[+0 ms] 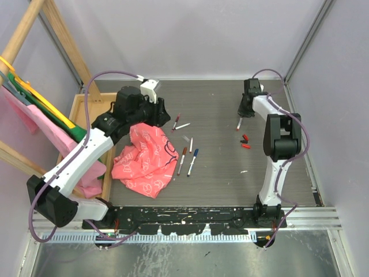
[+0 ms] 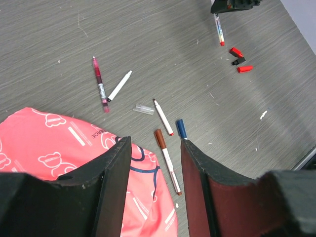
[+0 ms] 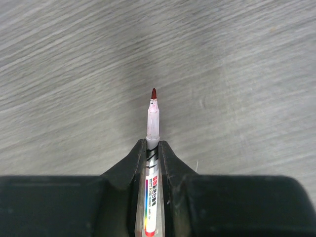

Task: Insert the pens into the pen caps
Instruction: Pick up the pen from the center of the board.

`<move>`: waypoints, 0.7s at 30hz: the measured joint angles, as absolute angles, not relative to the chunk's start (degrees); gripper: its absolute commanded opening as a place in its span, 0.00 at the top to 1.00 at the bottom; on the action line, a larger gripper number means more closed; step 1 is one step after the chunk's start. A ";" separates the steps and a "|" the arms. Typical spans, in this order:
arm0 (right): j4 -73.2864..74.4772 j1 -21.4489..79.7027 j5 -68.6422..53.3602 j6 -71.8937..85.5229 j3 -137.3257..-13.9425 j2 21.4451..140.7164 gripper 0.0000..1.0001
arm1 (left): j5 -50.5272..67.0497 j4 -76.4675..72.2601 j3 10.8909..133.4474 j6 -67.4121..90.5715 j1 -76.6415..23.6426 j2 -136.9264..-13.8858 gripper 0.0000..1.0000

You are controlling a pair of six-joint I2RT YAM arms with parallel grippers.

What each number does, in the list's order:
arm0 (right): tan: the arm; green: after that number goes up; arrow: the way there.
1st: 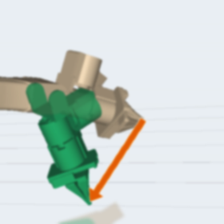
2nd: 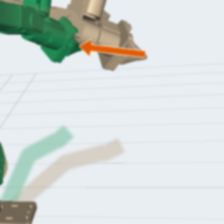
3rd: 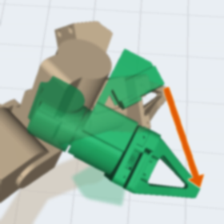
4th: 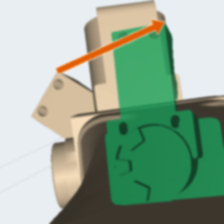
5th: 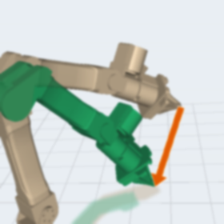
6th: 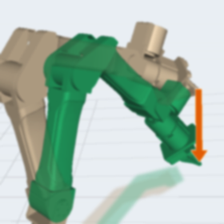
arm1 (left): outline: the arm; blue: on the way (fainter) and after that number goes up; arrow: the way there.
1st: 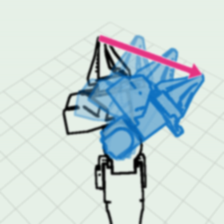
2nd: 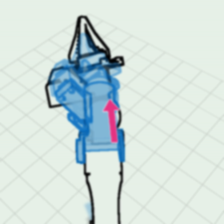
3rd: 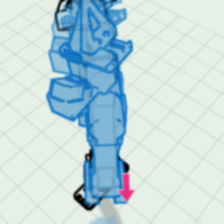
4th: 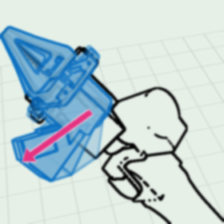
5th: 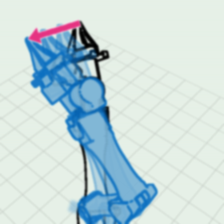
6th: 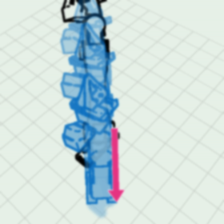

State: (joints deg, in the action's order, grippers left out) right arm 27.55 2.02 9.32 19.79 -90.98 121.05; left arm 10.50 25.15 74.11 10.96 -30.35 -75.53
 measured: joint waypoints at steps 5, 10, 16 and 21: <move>23.68 2.02 7.38 20.49 -84.12 108.31 0.97 | 11.62 25.10 74.11 11.90 -30.17 -75.99 0.53; 15.16 2.63 3.92 22.90 -76.29 91.77 0.97 | 13.93 24.36 74.06 12.99 -29.91 -76.05 0.50; 7.07 5.93 -0.51 26.72 -67.59 77.95 0.99 | 17.15 20.86 72.27 14.26 -29.87 -75.20 0.46; 2.13 12.82 -1.23 29.98 -60.25 70.87 1.00 | 19.86 19.33 71.81 14.63 -29.87 -74.85 0.42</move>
State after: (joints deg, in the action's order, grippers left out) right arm 2.13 12.82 -1.23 29.98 -60.25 70.87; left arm 19.86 19.33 71.81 14.63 -29.87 -74.85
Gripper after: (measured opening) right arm 0.185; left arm 0.555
